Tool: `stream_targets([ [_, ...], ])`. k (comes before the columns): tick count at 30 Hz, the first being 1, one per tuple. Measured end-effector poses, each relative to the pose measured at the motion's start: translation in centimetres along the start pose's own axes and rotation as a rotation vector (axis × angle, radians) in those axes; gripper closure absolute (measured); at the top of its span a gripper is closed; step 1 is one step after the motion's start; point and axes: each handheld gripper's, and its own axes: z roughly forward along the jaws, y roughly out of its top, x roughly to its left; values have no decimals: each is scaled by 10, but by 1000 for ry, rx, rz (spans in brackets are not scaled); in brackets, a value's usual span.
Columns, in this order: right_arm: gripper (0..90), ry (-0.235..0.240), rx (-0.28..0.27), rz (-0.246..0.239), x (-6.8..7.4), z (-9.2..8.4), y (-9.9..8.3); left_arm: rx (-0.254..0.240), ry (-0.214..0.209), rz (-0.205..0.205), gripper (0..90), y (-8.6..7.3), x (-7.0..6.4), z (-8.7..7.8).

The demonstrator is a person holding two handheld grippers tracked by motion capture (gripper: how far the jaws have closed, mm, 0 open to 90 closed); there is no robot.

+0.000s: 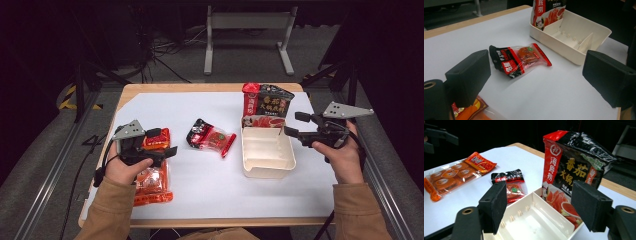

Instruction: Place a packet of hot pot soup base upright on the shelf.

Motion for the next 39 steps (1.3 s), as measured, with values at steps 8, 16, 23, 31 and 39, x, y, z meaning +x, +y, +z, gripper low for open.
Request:
stream_targets([
  [8,294,19,8,1,1,2,-1,-10,28,8,101,4,12,-17],
  [16,295,30,3,19,-2,5,-2,-5,98,-56,113,-3,34,-36],
  [23,301,40,-7,25,-3,8,-1,-34,140,-105,120,-9,49,-39],
  [31,302,36,11,30,-4,10,-3,-35,244,-137,122,-21,73,-44],
  [39,300,38,13,35,-3,10,-5,-5,334,-164,141,-35,93,-47],
])
